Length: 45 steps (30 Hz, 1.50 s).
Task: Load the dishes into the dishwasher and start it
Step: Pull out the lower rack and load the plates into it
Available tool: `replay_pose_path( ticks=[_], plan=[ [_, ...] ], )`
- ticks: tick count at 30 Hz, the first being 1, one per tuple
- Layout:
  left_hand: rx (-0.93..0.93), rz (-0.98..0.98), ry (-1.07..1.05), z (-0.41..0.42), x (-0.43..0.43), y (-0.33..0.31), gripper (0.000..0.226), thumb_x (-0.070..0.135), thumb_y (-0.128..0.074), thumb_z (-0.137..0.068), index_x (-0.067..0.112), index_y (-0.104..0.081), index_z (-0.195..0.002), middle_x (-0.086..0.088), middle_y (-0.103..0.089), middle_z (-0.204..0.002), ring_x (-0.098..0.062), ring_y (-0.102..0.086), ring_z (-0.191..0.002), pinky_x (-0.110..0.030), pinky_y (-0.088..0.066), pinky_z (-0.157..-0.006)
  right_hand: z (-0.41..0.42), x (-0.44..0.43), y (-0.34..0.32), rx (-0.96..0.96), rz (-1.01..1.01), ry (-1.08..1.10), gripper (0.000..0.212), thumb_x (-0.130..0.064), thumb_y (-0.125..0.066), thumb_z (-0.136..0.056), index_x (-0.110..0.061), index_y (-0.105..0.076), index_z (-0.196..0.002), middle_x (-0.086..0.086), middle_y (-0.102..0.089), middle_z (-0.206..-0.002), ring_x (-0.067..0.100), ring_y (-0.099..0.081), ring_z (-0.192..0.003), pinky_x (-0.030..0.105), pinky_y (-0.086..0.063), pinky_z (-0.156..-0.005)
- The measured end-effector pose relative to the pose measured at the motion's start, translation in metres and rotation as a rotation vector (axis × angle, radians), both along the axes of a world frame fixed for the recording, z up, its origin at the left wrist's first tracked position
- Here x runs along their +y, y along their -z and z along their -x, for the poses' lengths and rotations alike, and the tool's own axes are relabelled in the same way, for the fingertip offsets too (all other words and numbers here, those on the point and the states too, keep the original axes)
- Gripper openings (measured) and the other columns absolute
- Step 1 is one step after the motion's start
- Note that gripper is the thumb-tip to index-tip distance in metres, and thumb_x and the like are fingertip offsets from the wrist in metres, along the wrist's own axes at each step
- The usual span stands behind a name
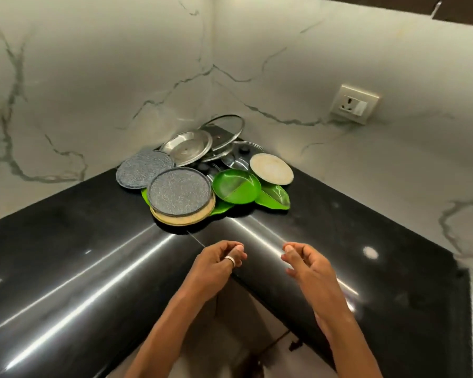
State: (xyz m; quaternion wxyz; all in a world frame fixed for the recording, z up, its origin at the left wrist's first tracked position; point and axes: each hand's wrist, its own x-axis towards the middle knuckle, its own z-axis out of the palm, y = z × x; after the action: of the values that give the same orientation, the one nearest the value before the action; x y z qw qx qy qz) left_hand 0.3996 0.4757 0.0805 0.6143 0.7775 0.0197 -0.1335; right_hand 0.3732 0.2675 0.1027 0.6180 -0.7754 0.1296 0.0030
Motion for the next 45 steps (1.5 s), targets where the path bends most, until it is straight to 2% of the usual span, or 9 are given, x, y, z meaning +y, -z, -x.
replay_pose_path(
  ticks=[12,19,24,27,31,33,37,41,45],
  plan=[
    [0.211,0.008,-0.277,-0.082,-0.01,0.03,0.016,0.034,-0.056,-0.101,0.029,-0.069,-0.108,0.01,-0.077,-0.099,-0.006,-0.071,-0.095,-0.029,-0.055,-0.088,-0.119,-0.028,0.054,0.139,0.009,-0.157,0.013,-0.037,-0.064,-0.097,-0.027,-0.073,-0.095,-0.008,-0.075,-0.09,0.009,-0.071,-0.091,0.041,-0.058,-0.09],
    [0.233,0.02,-0.457,-0.131,0.053,0.04,0.017,0.029,-0.053,-0.103,0.023,-0.067,-0.108,0.004,-0.076,-0.101,-0.011,-0.07,-0.098,-0.031,-0.054,-0.087,-0.189,0.03,0.065,0.195,0.054,-0.327,0.011,-0.042,-0.064,-0.094,-0.033,-0.071,-0.096,-0.015,-0.074,-0.093,0.004,-0.071,-0.092,0.041,-0.058,-0.09],
    [0.198,0.017,-0.586,-0.18,0.112,0.054,0.014,0.031,-0.057,-0.101,0.024,-0.069,-0.104,0.006,-0.076,-0.098,-0.012,-0.069,-0.096,-0.026,-0.05,-0.076,-0.242,0.087,0.057,0.153,0.077,-0.409,0.009,-0.038,-0.064,-0.096,-0.032,-0.07,-0.099,-0.013,-0.074,-0.093,0.004,-0.07,-0.092,0.038,-0.058,-0.089],
    [0.154,-0.114,-0.66,-0.212,0.152,0.072,0.008,0.035,-0.065,-0.096,0.029,-0.07,-0.098,0.008,-0.075,-0.097,-0.016,-0.069,-0.096,-0.037,-0.053,-0.085,-0.263,0.114,0.056,0.147,0.088,-0.449,0.01,-0.036,-0.063,-0.097,-0.031,-0.07,-0.1,-0.011,-0.074,-0.095,0.007,-0.07,-0.095,0.04,-0.057,-0.091],
    [0.16,-0.522,-0.687,-0.255,0.196,0.093,0.036,0.048,-0.064,-0.092,0.025,-0.066,-0.12,0.002,-0.07,-0.114,-0.023,-0.065,-0.104,-0.039,-0.053,-0.089,-0.273,0.14,0.062,0.162,0.089,-0.438,0.008,-0.034,-0.064,-0.097,-0.029,-0.07,-0.099,-0.009,-0.074,-0.095,0.012,-0.071,-0.095,0.042,-0.057,-0.091],
    [0.239,-0.573,-0.691,-0.273,0.209,0.105,0.041,0.05,-0.065,-0.09,0.022,-0.065,-0.12,-0.005,-0.068,-0.118,-0.03,-0.063,-0.109,-0.041,-0.052,-0.09,-0.277,0.15,0.066,0.174,0.108,-0.444,0.008,-0.033,-0.064,-0.097,-0.029,-0.07,-0.1,-0.01,-0.074,-0.095,0.01,-0.071,-0.094,0.042,-0.057,-0.091],
    [0.345,-0.547,-0.646,-0.285,0.211,0.123,0.038,0.052,-0.064,-0.09,0.02,-0.065,-0.112,-0.006,-0.07,-0.111,-0.032,-0.064,-0.104,-0.036,-0.05,-0.08,-0.284,0.164,0.07,0.197,0.125,-0.427,0.009,-0.032,-0.064,-0.097,-0.029,-0.07,-0.103,-0.009,-0.074,-0.096,0.007,-0.071,-0.094,0.039,-0.057,-0.092],
    [0.361,-0.474,-0.649,-0.287,0.209,0.13,0.027,0.047,-0.062,-0.095,0.022,-0.067,-0.1,0.004,-0.069,-0.083,-0.019,-0.063,-0.078,-0.031,-0.04,-0.063,-0.29,0.173,0.07,0.207,0.136,-0.429,0.01,-0.034,-0.062,-0.098,-0.029,-0.07,-0.103,-0.012,-0.074,-0.099,0.007,-0.071,-0.095,0.041,-0.057,-0.092],
    [0.324,-0.434,-0.722,-0.287,0.206,0.125,0.021,0.042,-0.059,-0.098,0.023,-0.066,-0.094,0.008,-0.064,-0.077,-0.012,-0.057,-0.07,-0.031,-0.038,-0.061,-0.292,0.172,0.071,0.225,0.147,-0.46,0.012,-0.036,-0.062,-0.098,-0.03,-0.069,-0.105,-0.012,-0.074,-0.101,0.008,-0.07,-0.097,0.042,-0.057,-0.093]
  ],
)
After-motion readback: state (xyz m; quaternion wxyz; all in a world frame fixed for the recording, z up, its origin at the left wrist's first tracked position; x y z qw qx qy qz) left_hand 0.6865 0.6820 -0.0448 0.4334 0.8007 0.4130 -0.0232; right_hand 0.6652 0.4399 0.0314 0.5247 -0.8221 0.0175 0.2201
